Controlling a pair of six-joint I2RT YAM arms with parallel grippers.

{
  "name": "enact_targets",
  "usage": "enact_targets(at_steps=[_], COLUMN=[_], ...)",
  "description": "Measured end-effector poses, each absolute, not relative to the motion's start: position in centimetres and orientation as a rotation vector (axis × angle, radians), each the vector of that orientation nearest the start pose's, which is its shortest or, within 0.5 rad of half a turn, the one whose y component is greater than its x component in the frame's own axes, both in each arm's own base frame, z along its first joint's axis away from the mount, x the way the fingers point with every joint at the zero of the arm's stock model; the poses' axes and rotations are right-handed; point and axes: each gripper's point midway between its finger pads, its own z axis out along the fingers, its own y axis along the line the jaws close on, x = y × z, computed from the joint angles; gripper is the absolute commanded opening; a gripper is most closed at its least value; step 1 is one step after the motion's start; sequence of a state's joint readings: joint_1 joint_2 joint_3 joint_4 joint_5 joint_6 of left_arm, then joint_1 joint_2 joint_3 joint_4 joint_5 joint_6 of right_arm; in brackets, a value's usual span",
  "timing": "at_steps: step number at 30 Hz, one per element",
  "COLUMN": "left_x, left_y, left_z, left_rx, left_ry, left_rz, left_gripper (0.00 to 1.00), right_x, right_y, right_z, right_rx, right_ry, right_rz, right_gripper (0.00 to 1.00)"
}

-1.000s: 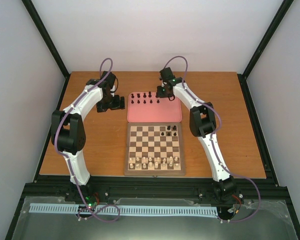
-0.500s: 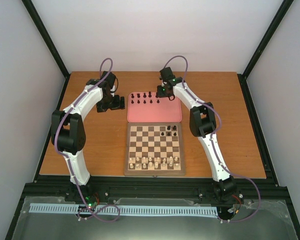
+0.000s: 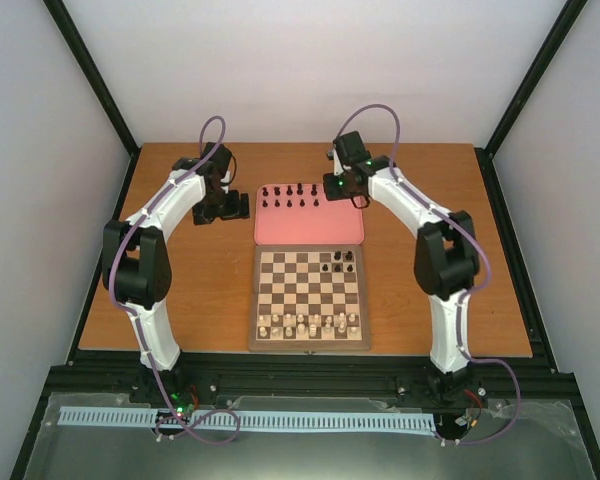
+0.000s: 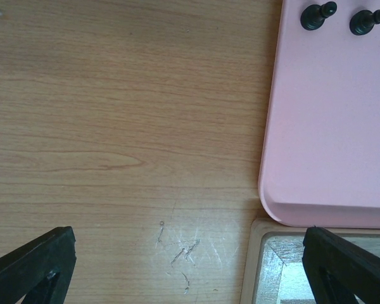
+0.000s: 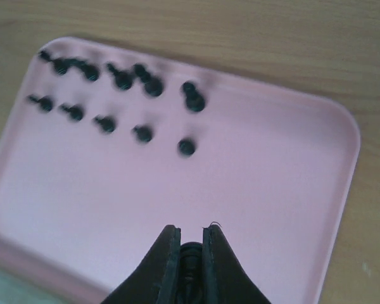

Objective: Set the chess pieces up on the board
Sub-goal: Pick up the chess piece from the storage box, then place the chess piece on the chessboard.

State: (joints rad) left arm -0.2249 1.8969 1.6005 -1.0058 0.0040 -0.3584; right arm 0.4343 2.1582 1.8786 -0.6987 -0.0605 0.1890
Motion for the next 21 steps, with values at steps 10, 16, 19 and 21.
enact_targets(at_steps=[10, 16, 19, 21], left_x=[41.2, 41.2, 41.2, 41.2], left_y=[-9.5, -9.5, -9.5, -9.5], left_z=[11.2, 11.2, 11.2, 11.2], left_rx=[-0.192, -0.192, -0.192, -0.192], left_ry=[2.88, 2.881, 2.881, 2.88], left_rz=[-0.118, -0.117, -0.117, -0.116], left_gripper=[1.0, 1.0, 1.0, 1.0], right_x=[37.9, 34.6, 34.2, 34.0], right_y=[27.2, 26.6, 26.4, 26.3], right_z=[12.8, 8.9, 8.3, 8.1], right_rx=[-0.604, -0.651, -0.654, -0.655], right_ry=[2.573, 2.68, 2.691, 2.696], right_rz=[0.437, 0.442, 0.44, 0.441], right_gripper=[0.03, 0.03, 0.03, 0.03])
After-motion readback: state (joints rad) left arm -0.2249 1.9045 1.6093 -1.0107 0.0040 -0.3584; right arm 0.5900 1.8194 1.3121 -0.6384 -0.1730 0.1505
